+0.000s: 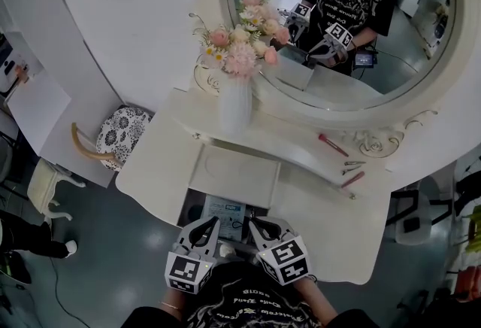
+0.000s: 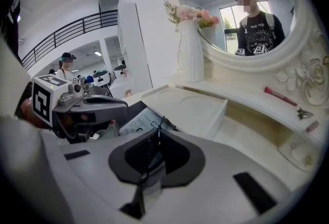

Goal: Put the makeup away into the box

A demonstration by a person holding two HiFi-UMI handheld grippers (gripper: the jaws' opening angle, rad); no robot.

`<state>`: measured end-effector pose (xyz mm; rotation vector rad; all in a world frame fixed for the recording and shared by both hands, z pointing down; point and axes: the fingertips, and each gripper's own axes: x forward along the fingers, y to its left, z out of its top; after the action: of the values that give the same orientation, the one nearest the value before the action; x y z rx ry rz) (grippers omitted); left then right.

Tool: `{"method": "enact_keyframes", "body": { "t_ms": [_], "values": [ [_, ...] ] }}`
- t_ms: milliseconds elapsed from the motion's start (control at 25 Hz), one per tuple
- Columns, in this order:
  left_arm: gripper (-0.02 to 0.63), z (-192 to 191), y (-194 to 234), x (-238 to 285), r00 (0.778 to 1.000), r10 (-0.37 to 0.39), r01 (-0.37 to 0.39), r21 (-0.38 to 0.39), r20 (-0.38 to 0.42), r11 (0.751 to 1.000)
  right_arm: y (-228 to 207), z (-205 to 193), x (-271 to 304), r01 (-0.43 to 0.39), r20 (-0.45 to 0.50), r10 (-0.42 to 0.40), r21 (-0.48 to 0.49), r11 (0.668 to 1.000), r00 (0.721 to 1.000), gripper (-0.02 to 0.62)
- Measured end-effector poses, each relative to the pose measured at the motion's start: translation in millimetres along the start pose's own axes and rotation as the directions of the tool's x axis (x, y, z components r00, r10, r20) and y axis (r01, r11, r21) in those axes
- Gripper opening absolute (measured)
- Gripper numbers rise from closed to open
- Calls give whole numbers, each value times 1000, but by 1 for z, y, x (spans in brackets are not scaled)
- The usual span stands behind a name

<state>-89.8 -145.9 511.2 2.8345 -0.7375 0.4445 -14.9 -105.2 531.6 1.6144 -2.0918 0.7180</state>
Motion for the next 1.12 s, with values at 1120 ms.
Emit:
{"method": "enact_keyframes", "body": {
  "t_ms": [1120],
  "values": [
    [15, 0, 2, 6, 1000, -7, 7, -10, -1, 1000, -6, -18, 19, 39, -75, -39, -7, 999, 996, 23]
  ]
}}
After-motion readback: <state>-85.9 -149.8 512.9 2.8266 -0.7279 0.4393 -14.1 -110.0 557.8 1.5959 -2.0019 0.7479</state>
